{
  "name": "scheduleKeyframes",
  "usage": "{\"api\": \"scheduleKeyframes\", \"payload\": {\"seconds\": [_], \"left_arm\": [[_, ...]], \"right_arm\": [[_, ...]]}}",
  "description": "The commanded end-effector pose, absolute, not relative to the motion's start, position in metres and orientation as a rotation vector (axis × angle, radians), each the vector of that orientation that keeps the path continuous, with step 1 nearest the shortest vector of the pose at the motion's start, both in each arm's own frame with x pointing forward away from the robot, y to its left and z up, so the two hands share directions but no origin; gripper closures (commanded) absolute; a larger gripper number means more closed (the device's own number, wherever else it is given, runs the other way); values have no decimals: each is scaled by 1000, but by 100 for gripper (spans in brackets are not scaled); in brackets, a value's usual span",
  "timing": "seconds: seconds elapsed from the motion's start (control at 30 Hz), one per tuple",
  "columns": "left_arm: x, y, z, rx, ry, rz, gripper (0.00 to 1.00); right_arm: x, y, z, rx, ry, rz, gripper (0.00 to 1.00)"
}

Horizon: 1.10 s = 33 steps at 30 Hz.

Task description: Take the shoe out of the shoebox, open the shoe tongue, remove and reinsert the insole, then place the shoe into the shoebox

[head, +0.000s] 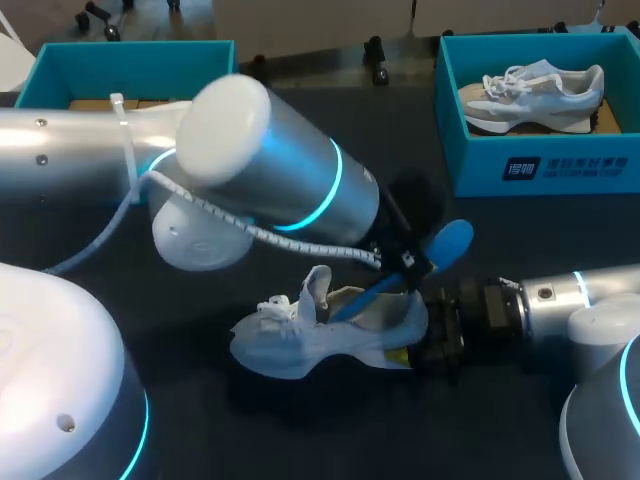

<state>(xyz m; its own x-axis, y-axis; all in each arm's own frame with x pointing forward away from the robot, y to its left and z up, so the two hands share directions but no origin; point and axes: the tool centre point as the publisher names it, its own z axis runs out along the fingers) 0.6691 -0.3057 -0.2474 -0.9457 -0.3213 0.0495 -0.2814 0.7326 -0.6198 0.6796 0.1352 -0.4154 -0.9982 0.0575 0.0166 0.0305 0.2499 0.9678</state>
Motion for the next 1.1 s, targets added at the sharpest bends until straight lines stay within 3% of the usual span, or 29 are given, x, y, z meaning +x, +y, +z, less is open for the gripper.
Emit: {"api": "scheduleKeyframes", "payload": {"seconds": [0.03,0.63,1.1], "left_arm": [[668,-301,-229,-484,2946,-1105,100],[638,-289,-112,-420,2988,-1526,100],[638,-289,-112,-420,2988,-1526,100]], "right_arm": [[679,136,-414,87,2471,1903,100],[679,136,-414,87,2471,1903,100],[679,136,-414,87,2471,1903,100]]}}
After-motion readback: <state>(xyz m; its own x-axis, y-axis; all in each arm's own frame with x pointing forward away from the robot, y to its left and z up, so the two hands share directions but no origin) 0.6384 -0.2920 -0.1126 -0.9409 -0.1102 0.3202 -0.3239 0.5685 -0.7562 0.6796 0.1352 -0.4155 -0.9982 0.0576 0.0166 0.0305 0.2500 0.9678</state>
